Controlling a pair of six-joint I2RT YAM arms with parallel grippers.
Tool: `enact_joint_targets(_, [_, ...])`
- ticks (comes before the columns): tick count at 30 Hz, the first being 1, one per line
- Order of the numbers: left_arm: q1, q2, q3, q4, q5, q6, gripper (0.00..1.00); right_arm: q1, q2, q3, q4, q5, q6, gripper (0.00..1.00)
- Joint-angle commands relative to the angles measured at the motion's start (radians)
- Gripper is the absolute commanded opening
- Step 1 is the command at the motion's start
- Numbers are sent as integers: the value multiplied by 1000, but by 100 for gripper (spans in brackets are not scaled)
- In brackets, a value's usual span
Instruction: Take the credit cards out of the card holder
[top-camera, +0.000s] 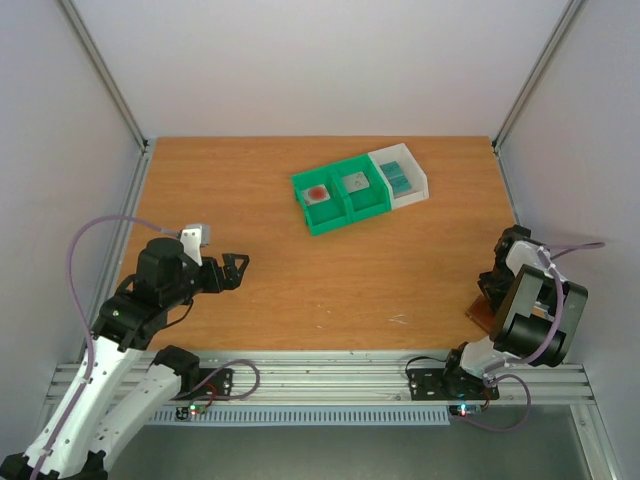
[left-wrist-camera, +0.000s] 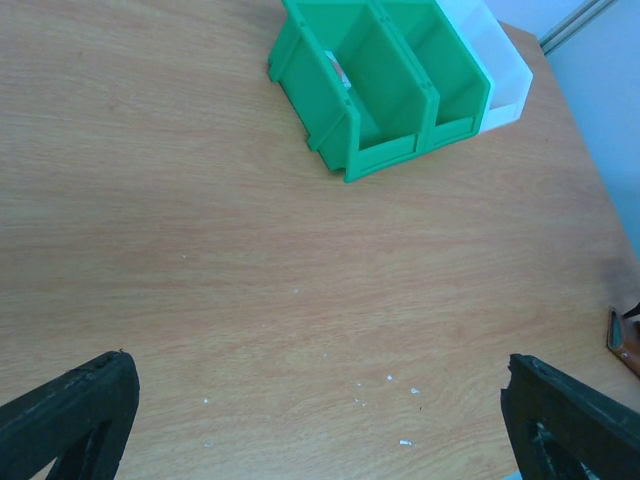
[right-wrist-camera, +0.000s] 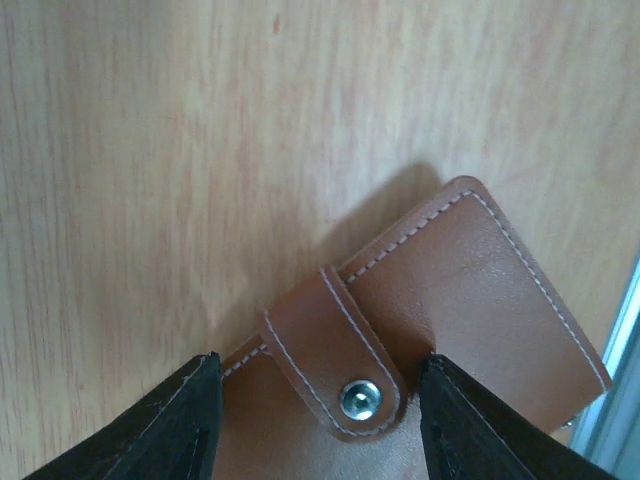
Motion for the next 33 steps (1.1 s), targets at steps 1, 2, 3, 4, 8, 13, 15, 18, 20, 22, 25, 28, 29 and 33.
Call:
enact_joint_targets(1, [-3, -7, -10, 57, 1, 15, 99, -6, 54, -8, 73, -77, -74, 54])
enact_joint_targets(2, [-3, -7, -10, 57, 1, 14, 99, -5, 59, -9, 82, -91, -85, 54])
enact_joint_targets(3, [-3, -8, -10, 57, 1, 14, 99, -5, 64, -11, 92, -106, -96, 54])
enact_joint_targets(4, [-3, -9, -11, 58, 1, 14, 99, -5, 67, -16, 102, -125, -107, 54])
enact_joint_targets(8, [-3, -5, -18, 69, 11, 9, 99, -5, 68, -44, 151, -206, -144, 53])
enact_joint_targets(13, [-3, 4, -13, 62, 13, 7, 99, 2, 58, -51, 176, -331, -197, 50])
enact_joint_targets(15, [-3, 1, -15, 64, 13, 6, 99, 10, 49, -57, 183, -357, -204, 50])
enact_joint_targets(18, [-3, -1, -20, 72, 13, 2, 99, 32, 46, -65, 189, -404, -199, 50])
enact_joint_targets(20, [-3, -2, -19, 71, 13, 1, 99, 56, 36, -72, 190, -438, -191, 50])
enact_joint_targets(22, [-2, -5, -18, 72, 14, 0, 99, 82, 19, -79, 192, -452, -172, 50])
enact_joint_targets(25, [-3, -6, -19, 72, 11, 3, 99, 135, -3, -80, 194, -457, -141, 50])
enact_joint_targets(28, [-3, -8, -18, 71, 9, 6, 99, 199, -6, -69, 192, -455, -104, 50])
enact_joint_targets(29, [-3, -9, -17, 69, 8, 7, 99, 223, -5, -65, 193, -455, -91, 50])
enact_joint_targets(33, [-3, -17, -17, 68, 1, 8, 99, 348, 2, -54, 209, -445, -33, 50])
